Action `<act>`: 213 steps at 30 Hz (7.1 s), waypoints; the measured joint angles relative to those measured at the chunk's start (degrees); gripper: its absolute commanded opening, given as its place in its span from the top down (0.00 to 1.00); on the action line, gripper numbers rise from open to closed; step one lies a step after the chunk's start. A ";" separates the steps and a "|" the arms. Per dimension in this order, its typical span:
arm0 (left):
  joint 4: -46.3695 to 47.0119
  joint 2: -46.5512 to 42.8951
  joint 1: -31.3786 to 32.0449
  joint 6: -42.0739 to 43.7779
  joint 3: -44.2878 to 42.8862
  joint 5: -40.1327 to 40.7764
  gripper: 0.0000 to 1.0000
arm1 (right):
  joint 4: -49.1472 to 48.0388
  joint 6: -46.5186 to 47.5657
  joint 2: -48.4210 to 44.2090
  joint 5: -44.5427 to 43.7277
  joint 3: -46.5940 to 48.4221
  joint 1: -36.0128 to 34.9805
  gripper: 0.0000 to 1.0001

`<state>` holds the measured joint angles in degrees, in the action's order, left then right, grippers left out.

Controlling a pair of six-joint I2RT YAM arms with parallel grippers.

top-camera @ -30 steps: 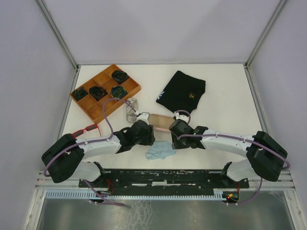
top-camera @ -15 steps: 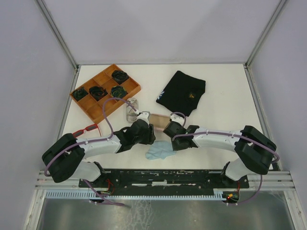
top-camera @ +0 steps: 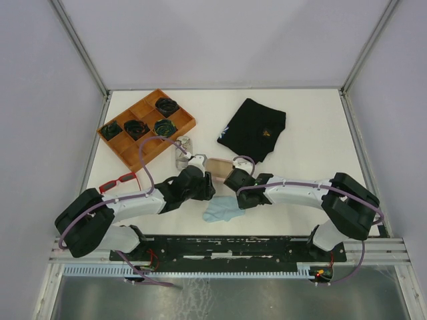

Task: Organize the sunglasses
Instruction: Adjust the glasses cleaning cloth at the center of the board.

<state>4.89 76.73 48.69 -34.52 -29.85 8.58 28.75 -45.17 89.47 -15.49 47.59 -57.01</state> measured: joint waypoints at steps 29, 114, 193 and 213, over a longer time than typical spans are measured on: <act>2.58 3.34 -2.32 0.04 0.52 -5.05 0.46 | -12.04 25.55 3.34 13.38 1.40 12.15 1.00; 3.26 4.98 9.42 -2.29 -1.73 -7.08 0.51 | -14.27 24.41 2.47 14.23 -0.20 12.31 1.00; 8.35 9.01 8.76 -2.93 -3.13 -10.19 0.55 | -14.45 23.93 2.47 14.67 -0.26 12.31 1.00; 7.56 9.68 8.76 -1.51 -4.66 -10.16 0.74 | -14.45 23.93 2.47 14.95 -0.26 12.39 1.00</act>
<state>12.45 86.41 57.45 -36.03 -34.50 -1.58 14.31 -21.23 91.94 -0.54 47.33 -44.62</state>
